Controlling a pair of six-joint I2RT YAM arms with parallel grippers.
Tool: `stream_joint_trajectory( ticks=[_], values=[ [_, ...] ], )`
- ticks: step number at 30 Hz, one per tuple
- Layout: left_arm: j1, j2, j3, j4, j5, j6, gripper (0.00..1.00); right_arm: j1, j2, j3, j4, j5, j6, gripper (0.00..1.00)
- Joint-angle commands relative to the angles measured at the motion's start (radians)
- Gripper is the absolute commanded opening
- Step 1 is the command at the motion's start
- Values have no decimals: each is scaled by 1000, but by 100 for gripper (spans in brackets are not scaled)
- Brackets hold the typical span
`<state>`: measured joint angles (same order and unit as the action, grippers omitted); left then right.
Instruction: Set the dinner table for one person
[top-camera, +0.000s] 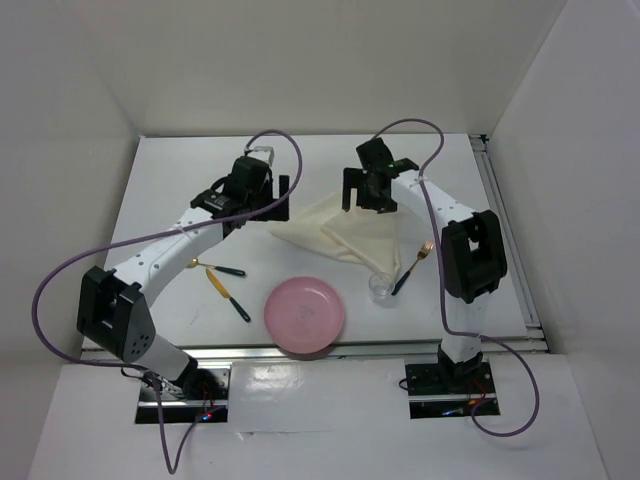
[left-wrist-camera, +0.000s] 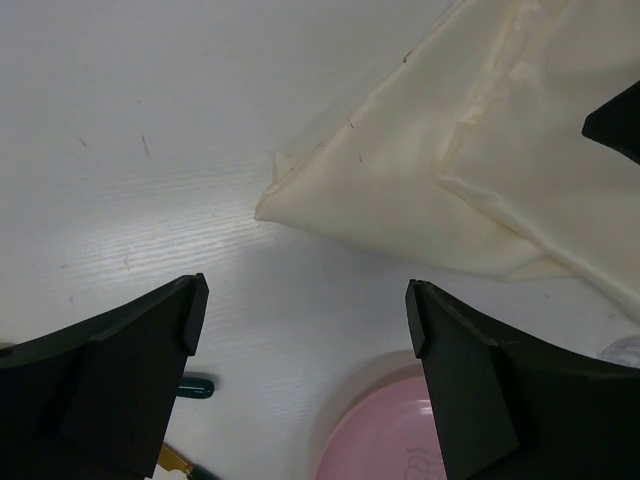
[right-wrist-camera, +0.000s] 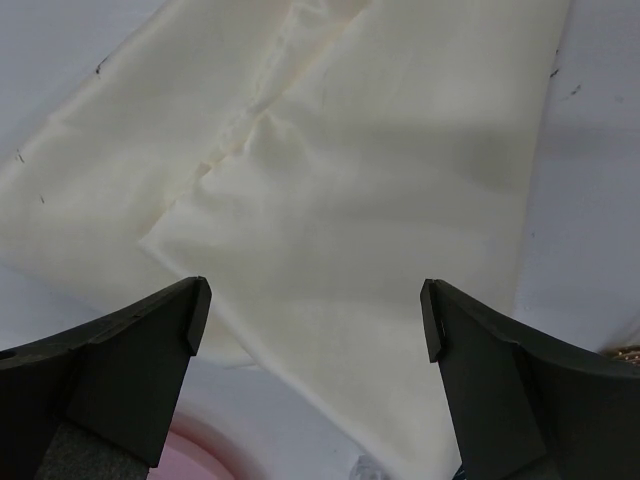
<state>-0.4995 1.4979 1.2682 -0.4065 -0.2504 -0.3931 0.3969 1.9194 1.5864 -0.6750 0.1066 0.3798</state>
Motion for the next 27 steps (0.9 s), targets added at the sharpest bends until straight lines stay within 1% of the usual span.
stream_joint_trajectory(
  ticks=[1, 2, 4, 7, 8, 10, 11, 12, 13, 14, 15, 18, 19, 21, 22, 26, 27],
  values=[
    [78, 48, 71, -72, 91, -99, 100, 8, -68, -12, 46, -24, -31, 100],
    [94, 80, 83, -83, 152, -116, 96, 8, -68, -13, 46, -40, -59, 100],
    [128, 104, 83, -92, 204, -139, 95, 8, -95, -49, 106, -73, -102, 100],
    [144, 125, 45, -63, 340, -193, 94, 77, -109, -95, 173, -73, -195, 97],
    [154, 145, 45, -63, 359, -211, 94, 95, -109, -95, 187, -73, -250, 97],
    [154, 188, 45, -63, 396, -222, 94, 134, -97, -111, 210, -18, -291, 97],
    [154, 203, 57, -63, 405, -239, 94, 164, -86, -123, 227, 52, -301, 97],
    [154, 217, 57, -63, 405, -251, 94, 174, -74, -123, 244, 83, -311, 92],
    [154, 240, 57, -51, 405, -260, 94, 174, -45, -123, 256, 97, -334, 90],
    [154, 251, 48, -37, 405, -260, 94, 200, -30, -114, 267, 116, -361, 89],
    [154, 263, 48, -26, 414, -269, 94, 200, -16, -114, 267, 116, -373, 87],
    [173, 311, 48, -12, 415, -294, 94, 211, 16, -103, 302, 116, -393, 85],
    [173, 323, 48, 0, 415, -294, 94, 211, 30, -92, 302, 105, -394, 82],
    [173, 367, 57, 0, 415, -306, 94, 211, 50, -80, 302, 82, -403, 79],
    [173, 384, 72, 0, 415, -306, 94, 211, 59, -80, 302, 67, -403, 76],
    [173, 450, 82, 20, 405, -339, 94, 211, 102, -89, 324, 30, -403, 71],
    [173, 461, 97, 20, 405, -339, 94, 211, 102, -98, 324, 30, -392, 71]
  ],
)
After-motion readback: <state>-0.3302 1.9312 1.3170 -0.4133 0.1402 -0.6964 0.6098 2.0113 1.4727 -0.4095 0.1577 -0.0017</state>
